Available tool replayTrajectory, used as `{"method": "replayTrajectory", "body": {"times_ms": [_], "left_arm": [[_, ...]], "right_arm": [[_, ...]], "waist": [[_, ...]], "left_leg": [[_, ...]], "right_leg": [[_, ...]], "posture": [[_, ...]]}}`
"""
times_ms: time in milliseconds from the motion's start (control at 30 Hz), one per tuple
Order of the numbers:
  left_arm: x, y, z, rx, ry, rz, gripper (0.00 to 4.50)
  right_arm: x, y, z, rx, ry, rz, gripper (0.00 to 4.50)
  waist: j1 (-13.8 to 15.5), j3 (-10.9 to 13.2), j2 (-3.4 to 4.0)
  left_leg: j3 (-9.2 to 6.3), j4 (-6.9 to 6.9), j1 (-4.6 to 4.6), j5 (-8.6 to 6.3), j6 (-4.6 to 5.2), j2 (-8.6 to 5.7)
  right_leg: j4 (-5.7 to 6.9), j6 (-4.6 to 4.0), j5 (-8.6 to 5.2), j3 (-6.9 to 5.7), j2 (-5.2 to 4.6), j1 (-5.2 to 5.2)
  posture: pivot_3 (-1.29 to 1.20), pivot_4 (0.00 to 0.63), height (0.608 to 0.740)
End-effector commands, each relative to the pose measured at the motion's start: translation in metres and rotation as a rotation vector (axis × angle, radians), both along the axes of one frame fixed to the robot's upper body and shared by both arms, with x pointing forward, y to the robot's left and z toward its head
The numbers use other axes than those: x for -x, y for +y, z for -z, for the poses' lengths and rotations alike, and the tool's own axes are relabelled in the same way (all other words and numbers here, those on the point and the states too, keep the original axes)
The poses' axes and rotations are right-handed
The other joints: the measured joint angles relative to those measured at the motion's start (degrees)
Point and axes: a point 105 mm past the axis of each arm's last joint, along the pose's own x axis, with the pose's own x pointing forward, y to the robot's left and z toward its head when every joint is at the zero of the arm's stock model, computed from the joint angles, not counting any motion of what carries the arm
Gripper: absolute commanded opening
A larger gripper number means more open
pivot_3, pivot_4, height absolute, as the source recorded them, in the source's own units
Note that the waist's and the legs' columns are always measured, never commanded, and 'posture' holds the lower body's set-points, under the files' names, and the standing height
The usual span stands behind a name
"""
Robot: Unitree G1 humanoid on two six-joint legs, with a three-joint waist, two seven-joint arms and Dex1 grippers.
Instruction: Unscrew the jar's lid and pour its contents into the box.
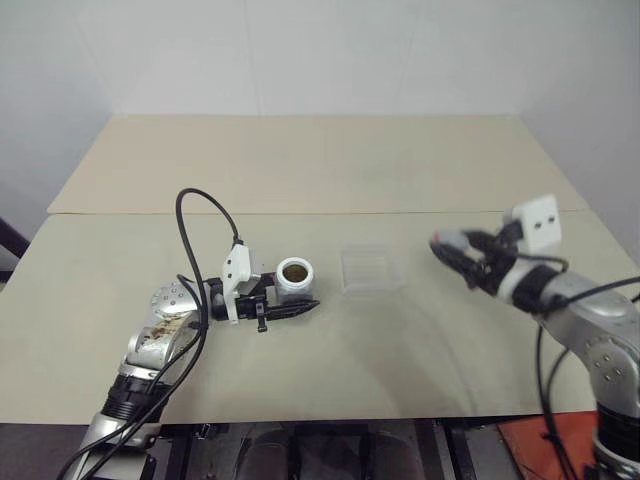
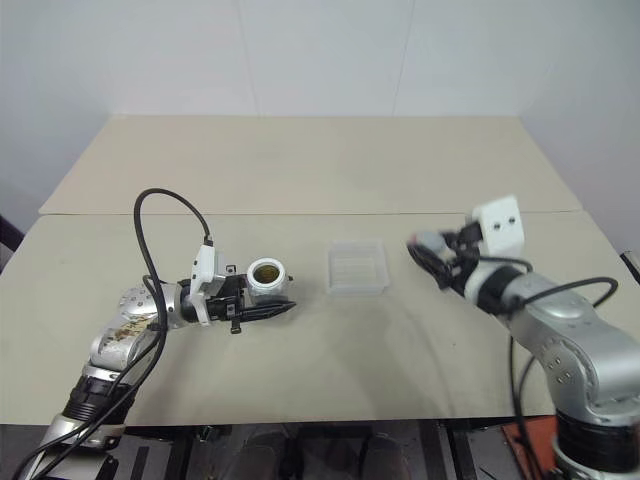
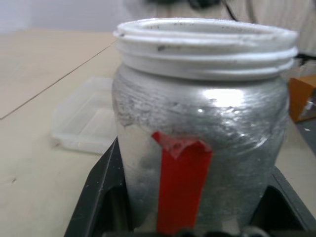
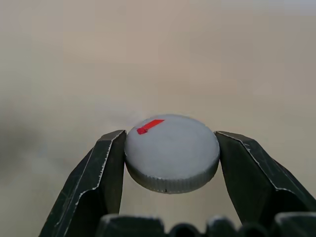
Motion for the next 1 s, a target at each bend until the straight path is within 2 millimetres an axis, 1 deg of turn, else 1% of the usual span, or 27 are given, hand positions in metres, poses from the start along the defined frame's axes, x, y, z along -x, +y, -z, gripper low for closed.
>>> {"method": "replayTrajectory", "body": {"times_ms": [33, 133, 300, 367, 400, 433, 467, 500, 567, 633, 667, 733, 800, 867, 933, 1000], "left_arm": [[-0.005, -0.003, -0.007, -0.021, -0.058, -0.036, 1.97], [-0.007, -0.003, -0.008, -0.010, -0.056, -0.073, 1.97], [-0.005, -0.001, -0.004, -0.039, -0.090, -0.125, 1.97], [-0.003, 0.000, -0.004, -0.031, -0.085, -0.107, 1.97], [-0.003, 0.001, -0.005, -0.031, -0.087, -0.111, 1.97], [-0.004, 0.001, -0.005, -0.032, -0.090, -0.118, 1.97], [-0.006, 0.002, -0.006, -0.035, -0.094, -0.137, 1.97], [-0.010, 0.002, -0.007, -0.044, -0.095, -0.168, 1.97], [-0.017, 0.003, -0.009, -0.061, -0.093, -0.228, 1.97], [-0.023, 0.004, -0.011, -0.083, -0.116, -0.282, 1.97], [-0.026, 0.004, -0.010, -0.101, -0.100, -0.294, 1.97], [-0.033, 0.002, -0.007, -0.178, -0.060, -0.295, 1.97], [-0.040, -0.001, -0.009, -0.205, -0.059, -0.297, 1.97], [-0.050, -0.003, -0.011, -0.244, -0.076, -0.312, 1.97], [-0.059, -0.004, -0.013, -0.273, -0.094, -0.327, 1.97], [-0.073, -0.009, -0.020, -0.299, -0.147, -0.354, 1.97]], "right_arm": [[0.015, -0.006, 0.027, 0.039, 0.168, 0.035, 2.77], [0.024, -0.010, 0.043, 0.055, 0.232, 0.059, 2.77], [0.030, -0.014, 0.056, 0.042, 0.319, 0.096, 2.77], [0.032, -0.013, 0.056, 0.041, 0.330, 0.079, 3.48], [0.033, -0.013, 0.055, 0.051, 0.331, 0.067, 3.66], [0.034, -0.012, 0.054, 0.065, 0.332, 0.057, 4.00], [0.033, -0.012, 0.050, 0.056, 0.318, 0.057, 4.31], [0.032, -0.012, 0.044, 0.061, 0.297, 0.053, 4.45], [0.027, -0.013, 0.031, 0.077, 0.229, 0.053, 4.45], [0.025, -0.011, 0.012, 0.094, 0.154, 0.022, 4.45], [0.024, -0.009, 0.000, 0.107, 0.111, -0.001, 4.45], [0.027, -0.003, -0.022, 0.114, 0.042, -0.061, 4.45], [0.033, 0.004, -0.037, 0.147, -0.011, -0.131, 4.45], [0.037, 0.008, -0.042, 0.184, -0.037, -0.165, 4.45], [0.038, 0.011, -0.043, 0.209, -0.045, -0.179, 4.45], [0.042, 0.018, -0.042, 0.239, -0.060, -0.215, 4.45]], "waist": [[0.0, 0.0, 0.00], [-0.1, 0.0, 0.00], [0.0, 0.0, 0.01], [0.0, 0.0, 0.01], [0.1, 0.0, 0.01], [0.1, 0.0, 0.01], [0.1, 0.0, 0.01], [0.1, 0.0, 0.01], [0.1, 0.0, 0.01], [0.0, 0.0, 0.02], [0.1, 0.0, 0.02], [0.1, 0.0, 0.01], [0.3, 0.0, 0.01], [0.2, 0.0, 0.01], [0.2, 0.0, 0.00], [0.2, 0.0, 0.00]], "left_leg": [[-0.01, 0.00, 0.00, 0.00, 0.00, 0.00], [-0.01, 0.00, 0.01, -0.02, 0.03, 0.01], [-0.02, 0.01, 0.04, -0.06, 0.10, 0.05], [-0.02, 0.01, 0.04, -0.06, 0.10, 0.05], [-0.03, 0.01, 0.04, -0.06, 0.10, 0.05], [-0.03, 0.01, 0.02, -0.06, 0.10, 0.05], [-0.03, 0.02, 0.02, -0.06, 0.10, 0.04], [-0.03, 0.02, 0.02, -0.06, 0.10, 0.04], [-0.03, 0.02, 0.02, -0.06, 0.11, 0.03], [-0.04, 0.02, 0.01, -0.06, 0.11, 0.03], [-0.03, 0.02, 0.01, -0.06, 0.11, 0.02], [-0.05, 0.02, 0.01, -0.06, 0.11, 0.02], [-0.07, 0.02, -0.01, -0.06, 0.11, -0.01], [-0.11, 0.01, -0.01, -0.07, 0.12, 0.00], [-0.10, 0.01, -0.06, -0.07, 0.12, -0.03], [-0.08, 0.02, -0.09, -0.07, 0.12, -0.05]], "right_leg": [[-0.03, 0.00, 0.00, 0.00, 0.00, 0.00], [-0.06, 0.00, 0.00, 0.04, 0.00, -0.01], [-0.12, 0.00, 0.00, 0.09, 0.00, 0.03], [-0.11, 0.00, 0.00, 0.08, 0.00, 0.03], [-0.12, 0.00, 0.00, 0.08, 0.00, 0.03], [-0.12, 0.00, 0.00, 0.06, 0.00, 0.01], [-0.11, 0.00, 0.00, 0.07, 0.00, 0.00], [-0.11, 0.00, 0.00, 0.07, 0.00, 0.02], [-0.12, 0.00, 0.00, 0.07, -0.02, 0.01], [-0.12, 0.01, 0.00, 0.07, -0.01, 0.00], [-0.12, 0.01, 0.00, 0.08, -0.01, -0.01], [-0.12, 0.01, 0.00, 0.06, -0.02, 0.00], [-0.12, 0.02, -0.01, 0.05, -0.02, -0.01], [-0.11, 0.02, -0.01, -0.01, 0.00, 0.05], [-0.08, 0.04, 0.01, -0.01, 0.01, 0.04], [-0.08, 0.06, 0.02, -0.01, 0.00, 0.01]], "posture": [[0.00, 0.150, 0.740], [0.00, 0.150, 0.740], [0.00, 0.150, 0.740], [0.00, 0.150, 0.740], [0.00, 0.150, 0.740], [0.00, 0.150, 0.740], [0.00, 0.150, 0.740], [0.00, 0.150, 0.740], [0.00, 0.150, 0.740], [0.00, 0.150, 0.740], [0.00, 0.150, 0.740], [0.00, 0.150, 0.740], [0.00, 0.150, 0.740], [0.00, 0.150, 0.740], [0.00, 0.150, 0.740], [0.00, 0.150, 0.740]]}}
